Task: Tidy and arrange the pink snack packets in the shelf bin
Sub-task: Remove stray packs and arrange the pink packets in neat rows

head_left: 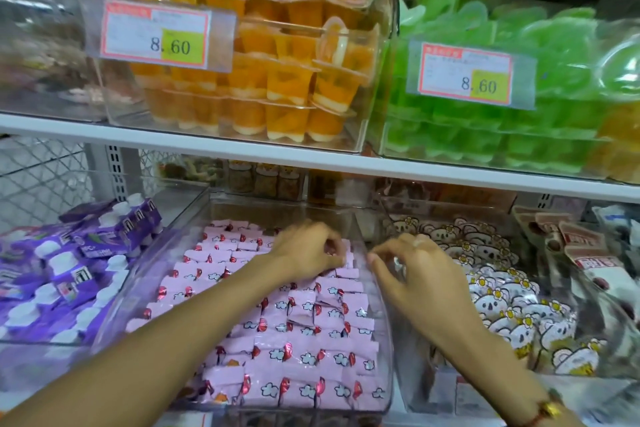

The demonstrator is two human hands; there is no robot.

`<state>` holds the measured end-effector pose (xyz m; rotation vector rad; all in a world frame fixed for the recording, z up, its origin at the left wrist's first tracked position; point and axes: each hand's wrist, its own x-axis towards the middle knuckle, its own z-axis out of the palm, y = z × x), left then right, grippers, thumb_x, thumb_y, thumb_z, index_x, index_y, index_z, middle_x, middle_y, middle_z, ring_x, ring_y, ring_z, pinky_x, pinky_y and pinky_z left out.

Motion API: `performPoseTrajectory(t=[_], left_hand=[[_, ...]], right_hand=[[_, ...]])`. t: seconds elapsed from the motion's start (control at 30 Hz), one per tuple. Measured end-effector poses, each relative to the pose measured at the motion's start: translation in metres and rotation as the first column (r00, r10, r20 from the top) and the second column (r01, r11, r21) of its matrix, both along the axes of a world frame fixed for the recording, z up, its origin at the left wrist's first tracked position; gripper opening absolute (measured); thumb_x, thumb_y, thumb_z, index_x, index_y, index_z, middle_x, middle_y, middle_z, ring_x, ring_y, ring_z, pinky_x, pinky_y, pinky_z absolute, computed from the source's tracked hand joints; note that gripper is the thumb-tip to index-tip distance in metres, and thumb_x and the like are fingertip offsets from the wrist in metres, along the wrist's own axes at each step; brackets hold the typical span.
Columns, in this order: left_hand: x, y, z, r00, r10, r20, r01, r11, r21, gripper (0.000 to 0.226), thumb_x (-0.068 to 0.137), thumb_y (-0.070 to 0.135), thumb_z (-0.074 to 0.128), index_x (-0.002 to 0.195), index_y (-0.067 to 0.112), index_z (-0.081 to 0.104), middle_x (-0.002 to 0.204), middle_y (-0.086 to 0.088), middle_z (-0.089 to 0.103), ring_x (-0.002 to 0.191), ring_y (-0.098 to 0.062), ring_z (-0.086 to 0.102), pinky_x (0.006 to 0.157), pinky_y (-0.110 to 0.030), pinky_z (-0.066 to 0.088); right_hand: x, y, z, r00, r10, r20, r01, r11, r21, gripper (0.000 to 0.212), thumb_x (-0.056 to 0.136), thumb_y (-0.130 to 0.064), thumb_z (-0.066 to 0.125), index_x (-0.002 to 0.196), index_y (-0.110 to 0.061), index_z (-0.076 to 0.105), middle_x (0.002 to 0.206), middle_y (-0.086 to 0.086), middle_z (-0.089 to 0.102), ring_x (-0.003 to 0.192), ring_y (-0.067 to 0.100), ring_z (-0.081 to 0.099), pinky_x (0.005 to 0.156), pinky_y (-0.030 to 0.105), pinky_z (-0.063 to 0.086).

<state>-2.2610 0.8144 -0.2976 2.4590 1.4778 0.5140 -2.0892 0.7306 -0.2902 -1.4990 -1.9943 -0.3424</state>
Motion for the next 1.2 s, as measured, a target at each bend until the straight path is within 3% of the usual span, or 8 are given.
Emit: performPoseTrajectory(t=[0.2,0.3,0.4,0.7,0.87,1.03,1.13,1.2], left_hand=[[0.007,0.004,-0.005,0.999,0.051,0.007,-0.05,0.998,-0.039,0.028,0.091,0.04,0.057,0.113,0.024,0.065,0.108,0.002,0.067,0.096,-0.018,0.061,0.085,-0.035,0.052],[0.009,0.007,-0.005,0.999,0.034,-0.036,-0.037,0.996,-0.081,0.034,0.09,0.042,0.058,0.118,0.023,0.061,0.116,0.001,0.063,0.102,-0.018,0.059,0.087,-0.034,0.051],[0.008,0.011,-0.001,1.0,0.001,-0.028,-0.006,0.989,-0.148,0.035,0.089,0.04,0.061,0.118,0.02,0.06,0.118,-0.002,0.059,0.105,-0.019,0.056,0.088,-0.031,0.049],[0.004,0.015,-0.006,0.98,0.023,0.198,0.006,0.989,-0.148,0.023,0.083,0.034,0.07,0.102,0.021,0.072,0.105,0.005,0.069,0.095,-0.014,0.061,0.086,-0.033,0.052],[0.005,0.01,-0.005,0.949,0.049,0.311,-0.021,0.996,-0.092,0.015,0.088,0.033,0.065,0.095,0.021,0.069,0.091,0.003,0.069,0.084,-0.017,0.065,0.078,-0.034,0.054],[0.005,-0.001,0.013,0.729,0.105,0.677,-0.048,0.994,-0.102,0.018,0.091,0.022,0.061,0.101,0.007,0.064,0.104,-0.008,0.067,0.1,-0.024,0.062,0.091,-0.038,0.051],[0.0,-0.011,0.026,0.54,0.166,0.825,-0.051,0.985,-0.164,0.014,0.093,0.019,0.058,0.102,0.01,0.061,0.105,-0.011,0.067,0.099,-0.024,0.064,0.09,-0.037,0.053],[-0.008,-0.017,0.029,0.455,0.173,0.874,0.009,0.98,-0.199,0.009,0.093,0.016,0.057,0.099,0.012,0.062,0.102,-0.011,0.068,0.095,-0.022,0.067,0.084,-0.031,0.057]], right_hand=[[0.021,0.006,-0.01,0.973,-0.197,-0.116,0.19,0.979,-0.072,0.027,0.088,-0.031,0.058,0.113,-0.019,0.059,0.104,0.0,0.059,0.097,0.021,0.056,0.069,0.029,0.04],[0.03,0.009,-0.015,0.935,-0.23,-0.271,0.159,0.952,-0.261,0.025,0.091,-0.038,0.054,0.107,-0.02,0.063,0.074,-0.005,0.064,0.069,0.016,0.059,0.055,0.027,0.035],[0.031,0.01,-0.019,0.935,-0.173,-0.31,0.099,0.966,-0.24,0.024,0.092,-0.041,0.053,0.102,-0.021,0.063,0.065,-0.004,0.061,0.061,0.012,0.058,0.051,0.027,0.033],[0.021,0.011,0.003,0.98,-0.084,-0.183,0.076,0.996,-0.051,0.015,0.088,-0.031,0.059,0.102,-0.027,0.065,0.082,-0.013,0.062,0.071,0.009,0.057,0.059,0.025,0.04],[-0.002,0.037,0.026,0.996,0.019,-0.091,-0.041,0.967,-0.25,0.015,0.087,-0.031,0.059,0.097,-0.028,0.07,0.086,-0.008,0.067,0.079,0.013,0.061,0.07,0.027,0.049],[-0.013,0.058,0.033,0.998,0.059,-0.021,-0.062,0.885,-0.462,0.031,0.085,-0.037,0.064,0.113,-0.024,0.062,0.102,-0.001,0.063,0.091,0.017,0.059,0.079,0.029,0.051],[-0.016,0.058,0.031,0.969,0.142,-0.2,-0.219,0.872,-0.438,0.033,0.084,-0.037,0.067,0.113,-0.021,0.062,0.094,-0.008,0.062,0.074,-0.001,0.053,0.057,0.005,0.04],[-0.016,0.055,0.03,0.936,0.158,-0.315,-0.272,0.892,-0.36,0.03,0.082,-0.038,0.07,0.107,-0.022,0.064,0.093,-0.014,0.061,0.073,-0.005,0.051,0.055,0.003,0.038]])
